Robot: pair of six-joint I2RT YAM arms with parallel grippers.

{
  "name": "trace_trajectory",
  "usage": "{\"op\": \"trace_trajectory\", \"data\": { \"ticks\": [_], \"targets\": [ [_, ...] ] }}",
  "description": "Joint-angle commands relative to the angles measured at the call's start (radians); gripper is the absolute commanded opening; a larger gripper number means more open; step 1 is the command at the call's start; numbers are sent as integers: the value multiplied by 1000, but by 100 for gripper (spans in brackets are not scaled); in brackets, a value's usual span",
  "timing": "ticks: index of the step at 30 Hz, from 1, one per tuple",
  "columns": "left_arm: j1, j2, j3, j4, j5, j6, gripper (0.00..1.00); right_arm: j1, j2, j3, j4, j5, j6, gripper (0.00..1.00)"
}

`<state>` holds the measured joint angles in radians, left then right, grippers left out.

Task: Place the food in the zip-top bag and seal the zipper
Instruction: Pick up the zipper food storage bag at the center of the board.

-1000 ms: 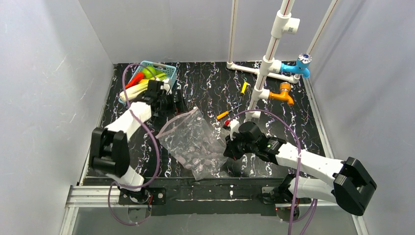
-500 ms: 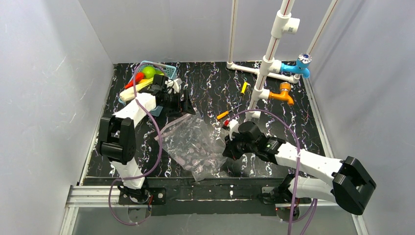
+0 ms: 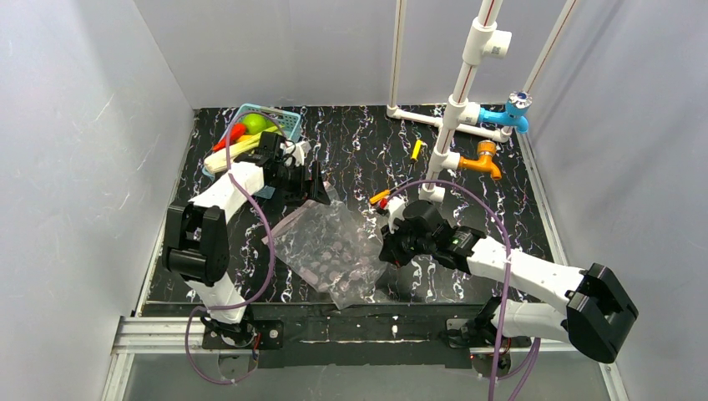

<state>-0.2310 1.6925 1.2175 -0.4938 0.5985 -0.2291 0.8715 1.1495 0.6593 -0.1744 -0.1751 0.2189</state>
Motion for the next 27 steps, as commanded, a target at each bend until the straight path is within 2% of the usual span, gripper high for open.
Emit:
{"op": "trace_trajectory", "data": {
  "ticks": [1, 3, 7, 9, 11, 12, 13, 17, 18, 20, 23, 27],
  "targets": [
    [0, 10, 16, -66, -72, 62, 81, -3, -29, 43, -18, -21, -46, 1],
    [0, 57, 28, -74, -47, 74, 77, -3, -31, 40, -12, -28, -50, 1],
    [0, 60, 36, -72, 45, 72, 52, -3, -10, 41, 0, -10, -48, 1],
    [-1, 16, 20, -57, 34, 75, 33, -3, 9, 59, -8, 28, -41, 1],
    [-1, -32, 13, -52, -12, 84, 10, -4, 33, 83, -26, 110, -19, 1],
    [-1, -54, 13, -54, -30, 85, 3, -4, 51, 101, -38, 147, -10, 2],
    [0, -75, 16, -56, -36, 83, 0, -4, 60, 118, -53, 171, -5, 6],
    [0, -221, -4, -70, -89, 42, 0, -3, 130, 226, -150, 314, 13, 40],
    [0, -261, -14, -86, -123, 7, 0, -3, 148, 271, -197, 345, 19, 48],
    [4, -353, -26, -132, -206, -126, 0, 0, 178, 358, -291, 403, 39, 59],
    [4, -486, -27, -203, -309, -327, 0, 23, 177, 431, -358, 479, 82, 67],
    [-3, -712, -84, -209, -409, -631, 0, 76, 139, 496, -400, 644, 164, 70]
  ]
}}
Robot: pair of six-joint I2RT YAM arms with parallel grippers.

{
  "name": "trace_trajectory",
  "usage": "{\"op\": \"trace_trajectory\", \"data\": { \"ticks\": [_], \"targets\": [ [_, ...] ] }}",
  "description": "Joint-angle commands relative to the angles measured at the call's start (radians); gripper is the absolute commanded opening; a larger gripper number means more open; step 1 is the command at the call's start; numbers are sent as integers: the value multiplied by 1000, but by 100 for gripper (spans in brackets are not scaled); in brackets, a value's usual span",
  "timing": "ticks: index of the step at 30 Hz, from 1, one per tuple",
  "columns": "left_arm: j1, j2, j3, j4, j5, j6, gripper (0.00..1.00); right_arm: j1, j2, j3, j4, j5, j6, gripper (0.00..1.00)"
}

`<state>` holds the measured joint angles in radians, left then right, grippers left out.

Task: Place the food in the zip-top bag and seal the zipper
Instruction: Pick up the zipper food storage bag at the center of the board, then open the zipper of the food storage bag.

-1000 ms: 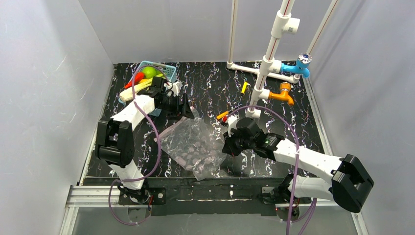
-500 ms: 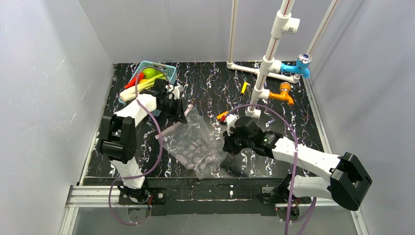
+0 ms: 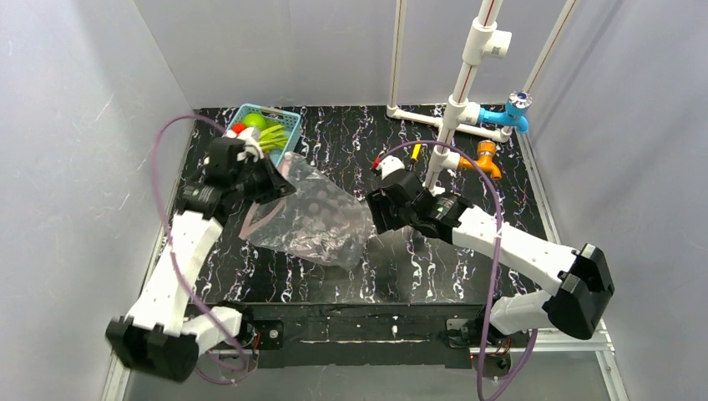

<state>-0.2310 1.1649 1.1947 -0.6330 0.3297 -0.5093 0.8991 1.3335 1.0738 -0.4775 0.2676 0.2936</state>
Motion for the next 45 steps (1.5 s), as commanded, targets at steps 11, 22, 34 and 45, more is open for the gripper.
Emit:
{"op": "trace_trajectory", "data": {
  "ticks": [11, 22, 34, 45],
  "targets": [
    [-8, -387, -279, 55, -176, -750, 0, 315, -57, 281, 1, 287, 36, 98],
    [-83, -459, -485, 296, -110, -896, 0, 480, -53, 78, 402, 170, -16, 97],
    [-95, -577, -617, 358, -35, -1135, 0, 509, 103, 135, 435, 220, -65, 98],
    [-95, -604, -774, 522, 74, -1331, 0, 541, 212, 151, 645, 355, -125, 98]
  ]
}}
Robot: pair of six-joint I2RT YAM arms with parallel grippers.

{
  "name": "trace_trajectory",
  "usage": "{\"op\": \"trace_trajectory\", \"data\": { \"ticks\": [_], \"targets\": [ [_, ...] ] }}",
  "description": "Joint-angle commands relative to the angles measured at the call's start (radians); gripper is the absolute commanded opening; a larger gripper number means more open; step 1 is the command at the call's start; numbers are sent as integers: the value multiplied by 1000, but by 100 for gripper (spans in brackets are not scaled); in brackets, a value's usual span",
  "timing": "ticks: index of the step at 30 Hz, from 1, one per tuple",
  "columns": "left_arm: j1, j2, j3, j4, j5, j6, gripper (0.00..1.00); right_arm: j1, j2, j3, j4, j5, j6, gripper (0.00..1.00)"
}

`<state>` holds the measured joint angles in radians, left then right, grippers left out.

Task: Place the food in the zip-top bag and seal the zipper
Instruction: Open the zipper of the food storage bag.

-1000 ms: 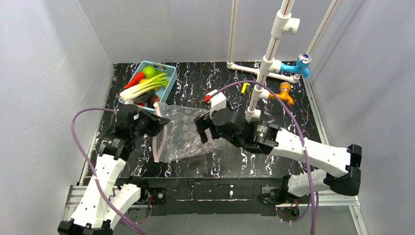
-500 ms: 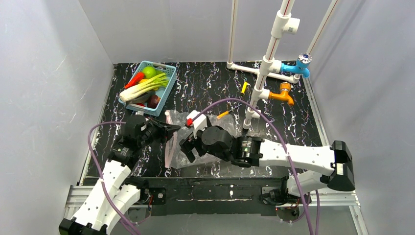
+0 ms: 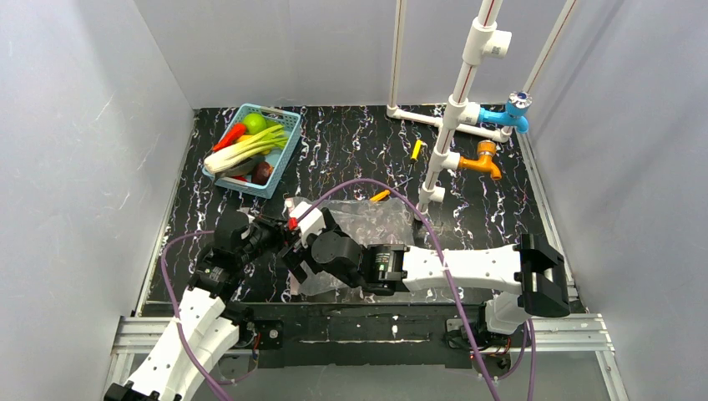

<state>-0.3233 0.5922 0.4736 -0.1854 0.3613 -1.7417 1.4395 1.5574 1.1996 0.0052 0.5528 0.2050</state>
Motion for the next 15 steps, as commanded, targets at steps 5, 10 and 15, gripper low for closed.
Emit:
{"op": "trace_trajectory", "data": {
  "ticks": [5, 10, 15],
  "targets": [
    [-2, -83, -52, 19, -3, -98, 0, 7, 16, 17, 163, 200, 4, 91],
    [-3, -74, -32, 3, 10, -67, 0, 6, 27, -4, 172, 165, 0, 89],
    [-2, -60, -49, 71, 44, -94, 0, 7, -5, -69, 193, 26, -43, 82]
  ]
}}
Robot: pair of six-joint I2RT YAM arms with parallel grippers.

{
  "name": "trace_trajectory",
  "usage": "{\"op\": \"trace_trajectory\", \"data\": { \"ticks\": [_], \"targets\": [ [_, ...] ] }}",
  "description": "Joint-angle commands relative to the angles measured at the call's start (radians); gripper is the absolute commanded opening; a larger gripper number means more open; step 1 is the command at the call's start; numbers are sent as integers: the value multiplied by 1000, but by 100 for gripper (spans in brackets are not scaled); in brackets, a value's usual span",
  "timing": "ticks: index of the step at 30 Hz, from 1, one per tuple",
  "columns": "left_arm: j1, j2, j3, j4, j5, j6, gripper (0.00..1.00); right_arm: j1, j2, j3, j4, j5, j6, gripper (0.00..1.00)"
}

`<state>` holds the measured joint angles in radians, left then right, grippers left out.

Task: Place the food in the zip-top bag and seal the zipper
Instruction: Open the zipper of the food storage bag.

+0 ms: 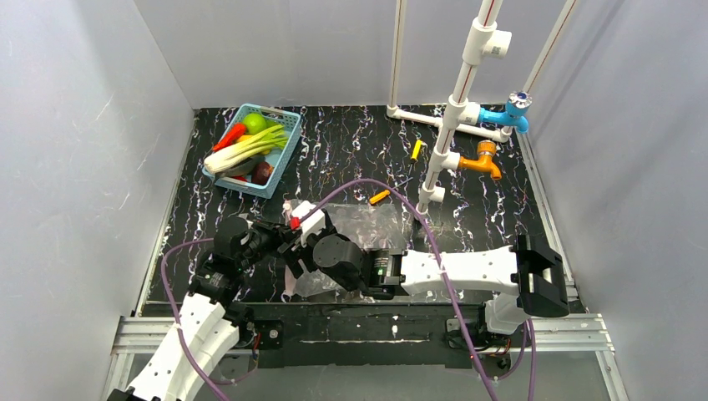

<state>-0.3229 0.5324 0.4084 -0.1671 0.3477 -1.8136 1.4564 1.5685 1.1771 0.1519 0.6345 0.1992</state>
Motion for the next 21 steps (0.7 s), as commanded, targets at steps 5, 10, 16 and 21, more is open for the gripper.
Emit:
{"op": "trace_trajectory", "data": {
  "ticks": [5, 10, 16, 21],
  "targets": [
    [-3, 4, 60, -12, 27, 51, 0, -7, -87, -150, 106, -114, -20, 81],
    [-2, 14, 95, -81, 28, 84, 0, -7, -74, -129, 118, 22, -12, 83],
    [-2, 0, 62, -39, 49, 19, 0, -7, -11, -44, 121, 42, -26, 83],
    [-3, -16, 73, -54, 50, 12, 0, -7, 45, 3, 99, 136, -57, 64]
  ]
}}
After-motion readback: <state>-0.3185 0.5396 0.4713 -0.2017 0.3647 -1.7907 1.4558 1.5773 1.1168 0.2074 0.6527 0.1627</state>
